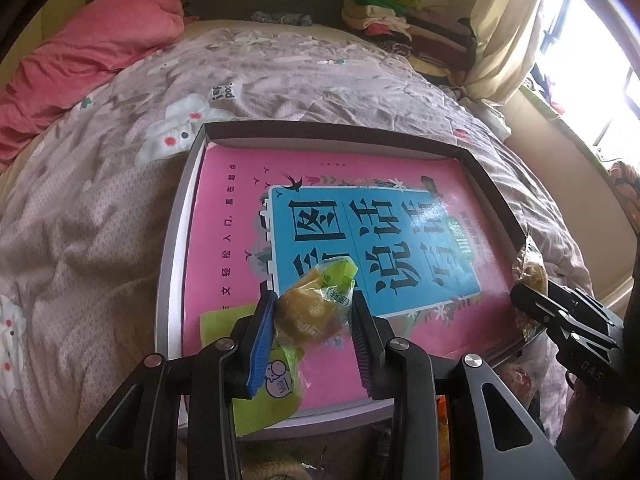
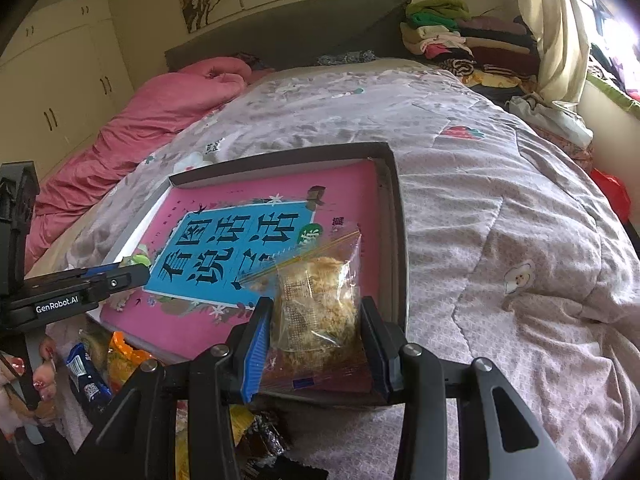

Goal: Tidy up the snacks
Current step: 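Carry the bun with left tool over the pink tray while right tool carries the cracker bag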

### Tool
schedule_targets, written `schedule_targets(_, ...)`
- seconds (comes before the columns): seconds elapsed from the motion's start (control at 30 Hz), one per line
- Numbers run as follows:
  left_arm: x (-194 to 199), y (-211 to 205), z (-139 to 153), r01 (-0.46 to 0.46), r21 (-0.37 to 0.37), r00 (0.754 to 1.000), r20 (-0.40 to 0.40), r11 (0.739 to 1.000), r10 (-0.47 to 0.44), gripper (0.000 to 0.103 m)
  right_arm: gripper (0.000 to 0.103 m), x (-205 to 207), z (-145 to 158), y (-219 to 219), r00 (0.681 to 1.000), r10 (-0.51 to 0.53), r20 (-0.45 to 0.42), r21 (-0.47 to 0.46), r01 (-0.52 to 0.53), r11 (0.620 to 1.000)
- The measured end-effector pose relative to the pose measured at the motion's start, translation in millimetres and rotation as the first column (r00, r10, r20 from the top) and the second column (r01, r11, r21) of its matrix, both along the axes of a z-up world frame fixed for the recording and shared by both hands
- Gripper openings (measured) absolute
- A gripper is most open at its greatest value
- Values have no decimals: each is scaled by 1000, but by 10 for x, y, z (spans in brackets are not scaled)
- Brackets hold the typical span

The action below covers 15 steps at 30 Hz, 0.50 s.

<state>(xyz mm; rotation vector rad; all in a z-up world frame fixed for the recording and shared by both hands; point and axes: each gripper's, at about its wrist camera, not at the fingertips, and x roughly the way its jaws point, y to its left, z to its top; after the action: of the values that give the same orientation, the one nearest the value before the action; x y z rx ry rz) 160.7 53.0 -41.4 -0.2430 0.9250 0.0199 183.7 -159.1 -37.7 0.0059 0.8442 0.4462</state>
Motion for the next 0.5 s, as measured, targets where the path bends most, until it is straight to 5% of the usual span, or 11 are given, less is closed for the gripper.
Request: schedule_targets(0.5,-13,0,-36,3,-4,1000,-12,1000,-3,38,44,-74,-12,56,1000,24,8,-54,-24,998)
